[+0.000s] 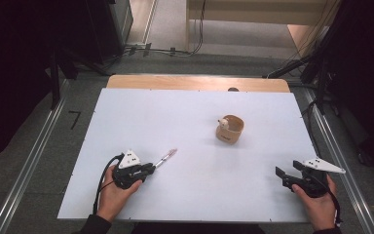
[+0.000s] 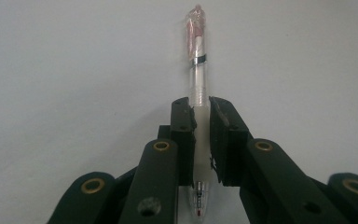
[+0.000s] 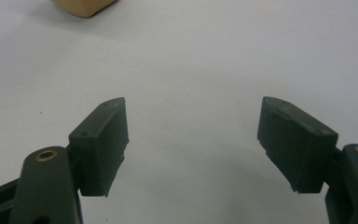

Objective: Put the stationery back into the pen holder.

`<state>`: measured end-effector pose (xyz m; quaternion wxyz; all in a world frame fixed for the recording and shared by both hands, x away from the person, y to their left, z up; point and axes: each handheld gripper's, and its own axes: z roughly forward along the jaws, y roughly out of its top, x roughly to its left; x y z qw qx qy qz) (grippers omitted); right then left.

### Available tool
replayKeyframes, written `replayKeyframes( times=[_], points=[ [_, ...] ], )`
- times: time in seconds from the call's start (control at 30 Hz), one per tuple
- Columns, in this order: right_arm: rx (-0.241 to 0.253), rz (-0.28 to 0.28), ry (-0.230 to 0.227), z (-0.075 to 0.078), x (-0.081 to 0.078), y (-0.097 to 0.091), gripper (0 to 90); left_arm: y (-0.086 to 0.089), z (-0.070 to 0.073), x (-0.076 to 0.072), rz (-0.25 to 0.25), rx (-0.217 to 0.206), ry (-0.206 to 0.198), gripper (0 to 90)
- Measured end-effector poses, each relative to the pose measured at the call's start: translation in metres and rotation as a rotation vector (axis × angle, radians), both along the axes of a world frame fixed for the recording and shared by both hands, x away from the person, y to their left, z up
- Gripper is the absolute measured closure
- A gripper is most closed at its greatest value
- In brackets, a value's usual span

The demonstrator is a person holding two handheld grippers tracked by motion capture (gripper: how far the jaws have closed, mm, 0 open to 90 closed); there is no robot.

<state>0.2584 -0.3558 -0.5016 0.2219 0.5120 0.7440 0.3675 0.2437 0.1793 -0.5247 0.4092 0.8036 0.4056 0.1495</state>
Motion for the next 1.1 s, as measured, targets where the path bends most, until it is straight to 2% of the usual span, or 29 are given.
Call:
replayKeyframes(
  times=[0.17, 0.33, 0.47, 0.7, 0.87, 1.1],
  points=[
    [0.001, 0.008, -0.016, 0.002, -0.001, 0.000, 23.3, -0.002, 0.002, -0.002, -0.014, -0.035, -0.003, 81.3],
    [-0.029, 0.043, -0.059, 0.004, -0.004, 0.007, 23.3, -0.004, 0.007, -0.005, -0.021, -0.058, -0.021, 81.3],
    [-0.054, 0.062, -0.074, 0.004, -0.005, 0.011, 23.3, -0.004, 0.008, -0.005, -0.015, -0.072, -0.020, 81.2],
    [-0.064, 0.070, -0.086, 0.005, -0.004, 0.016, 23.4, -0.009, 0.017, -0.005, -0.026, -0.134, -0.033, 81.3],
    [-0.081, 0.100, -0.116, 0.008, -0.005, 0.024, 23.4, -0.013, 0.022, -0.005, -0.031, -0.149, -0.037, 81.3],
    [-0.097, 0.110, -0.122, 0.007, -0.004, 0.028, 23.5, -0.021, 0.028, -0.006, -0.048, -0.163, -0.049, 81.3]
  ],
)
